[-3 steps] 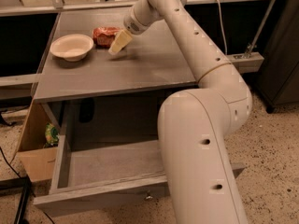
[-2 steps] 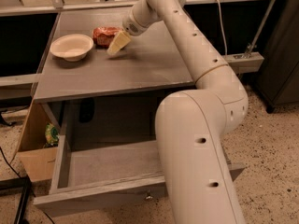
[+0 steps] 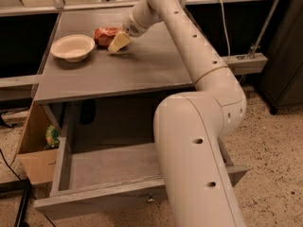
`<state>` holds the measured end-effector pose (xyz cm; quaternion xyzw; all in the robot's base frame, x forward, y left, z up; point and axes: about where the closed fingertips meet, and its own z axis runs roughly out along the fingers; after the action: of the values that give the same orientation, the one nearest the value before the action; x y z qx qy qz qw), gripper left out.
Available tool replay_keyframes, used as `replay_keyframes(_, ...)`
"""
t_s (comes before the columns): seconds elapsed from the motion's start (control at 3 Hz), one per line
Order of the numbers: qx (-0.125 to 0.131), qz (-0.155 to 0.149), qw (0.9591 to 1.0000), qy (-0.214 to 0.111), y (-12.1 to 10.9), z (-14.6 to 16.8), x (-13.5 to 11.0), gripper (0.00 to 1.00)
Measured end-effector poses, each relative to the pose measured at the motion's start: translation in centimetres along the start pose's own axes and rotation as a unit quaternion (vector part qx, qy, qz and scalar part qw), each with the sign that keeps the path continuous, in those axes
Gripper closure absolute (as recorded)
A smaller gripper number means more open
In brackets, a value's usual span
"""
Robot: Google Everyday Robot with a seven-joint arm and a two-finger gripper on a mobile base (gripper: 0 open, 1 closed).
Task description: Place coke can into top drawer
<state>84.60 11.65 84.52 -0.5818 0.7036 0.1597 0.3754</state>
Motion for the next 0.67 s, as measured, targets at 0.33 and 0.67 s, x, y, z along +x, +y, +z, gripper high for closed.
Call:
replay_keyframes(0.33, -0.001, 0.0, 1.0, 0.002, -0.01, 0.01, -0.03, 0.6)
replay_keyframes(0.67, -0.001, 0.0, 1.0, 0.002, -0.01, 0.01, -0.03, 0.81)
